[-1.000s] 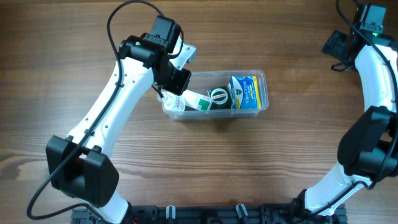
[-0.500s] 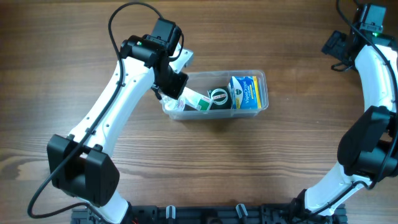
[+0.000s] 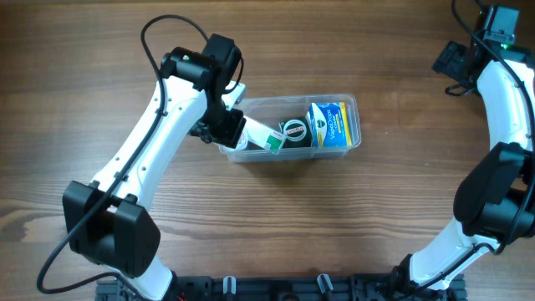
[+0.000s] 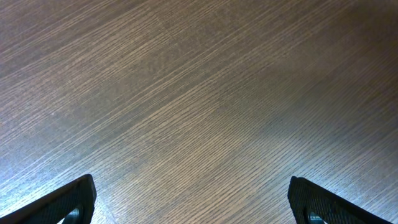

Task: Pack container
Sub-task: 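Carry the spray bottle with the left gripper into the container's left end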

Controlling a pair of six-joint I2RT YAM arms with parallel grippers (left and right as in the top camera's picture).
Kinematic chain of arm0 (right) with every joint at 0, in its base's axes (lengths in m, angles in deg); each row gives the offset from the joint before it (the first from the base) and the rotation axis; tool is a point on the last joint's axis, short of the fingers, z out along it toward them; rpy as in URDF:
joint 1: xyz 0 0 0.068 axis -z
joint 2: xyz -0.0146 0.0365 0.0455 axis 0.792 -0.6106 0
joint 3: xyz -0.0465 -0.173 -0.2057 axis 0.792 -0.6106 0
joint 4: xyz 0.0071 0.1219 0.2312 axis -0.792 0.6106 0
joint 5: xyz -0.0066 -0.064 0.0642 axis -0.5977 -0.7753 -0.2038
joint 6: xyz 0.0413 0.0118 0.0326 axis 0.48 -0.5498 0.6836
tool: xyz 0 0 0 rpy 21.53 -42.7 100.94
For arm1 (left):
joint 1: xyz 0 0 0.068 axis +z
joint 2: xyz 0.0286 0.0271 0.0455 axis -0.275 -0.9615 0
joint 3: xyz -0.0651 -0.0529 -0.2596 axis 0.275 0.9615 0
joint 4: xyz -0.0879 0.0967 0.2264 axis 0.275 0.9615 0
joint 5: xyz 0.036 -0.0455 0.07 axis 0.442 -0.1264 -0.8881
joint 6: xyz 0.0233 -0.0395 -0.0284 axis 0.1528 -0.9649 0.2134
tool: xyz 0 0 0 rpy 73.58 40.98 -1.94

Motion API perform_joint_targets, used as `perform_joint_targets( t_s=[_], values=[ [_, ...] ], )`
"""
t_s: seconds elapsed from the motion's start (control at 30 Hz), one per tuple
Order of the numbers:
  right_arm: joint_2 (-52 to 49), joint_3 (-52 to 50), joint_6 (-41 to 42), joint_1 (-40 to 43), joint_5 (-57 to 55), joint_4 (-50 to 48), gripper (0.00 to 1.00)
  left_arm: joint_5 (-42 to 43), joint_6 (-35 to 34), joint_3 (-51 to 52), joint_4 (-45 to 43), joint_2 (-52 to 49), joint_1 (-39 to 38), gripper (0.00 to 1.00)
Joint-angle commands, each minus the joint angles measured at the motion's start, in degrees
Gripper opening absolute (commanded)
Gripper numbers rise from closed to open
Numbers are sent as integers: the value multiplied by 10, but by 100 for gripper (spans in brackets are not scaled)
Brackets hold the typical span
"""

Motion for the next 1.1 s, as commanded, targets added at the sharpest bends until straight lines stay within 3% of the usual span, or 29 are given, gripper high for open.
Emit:
perform_joint_targets(
  t_s=[0.0, 0.1, 0.97, 1.07],
  values=[
    [-6, -5, -4, 2, 1, -1, 100, 15, -75, -10, 7, -2, 6, 67],
    [-6, -5, -4, 2, 1, -1, 100, 46, -96, -8, 2, -5, 6, 67],
    [-6, -5, -4, 2, 1, -1, 100, 47, -108, 25, -22, -29, 16, 65],
    [-6, -5, -3, 2, 1, -2, 100, 47, -108, 25, -30, -30, 16, 60]
  ],
)
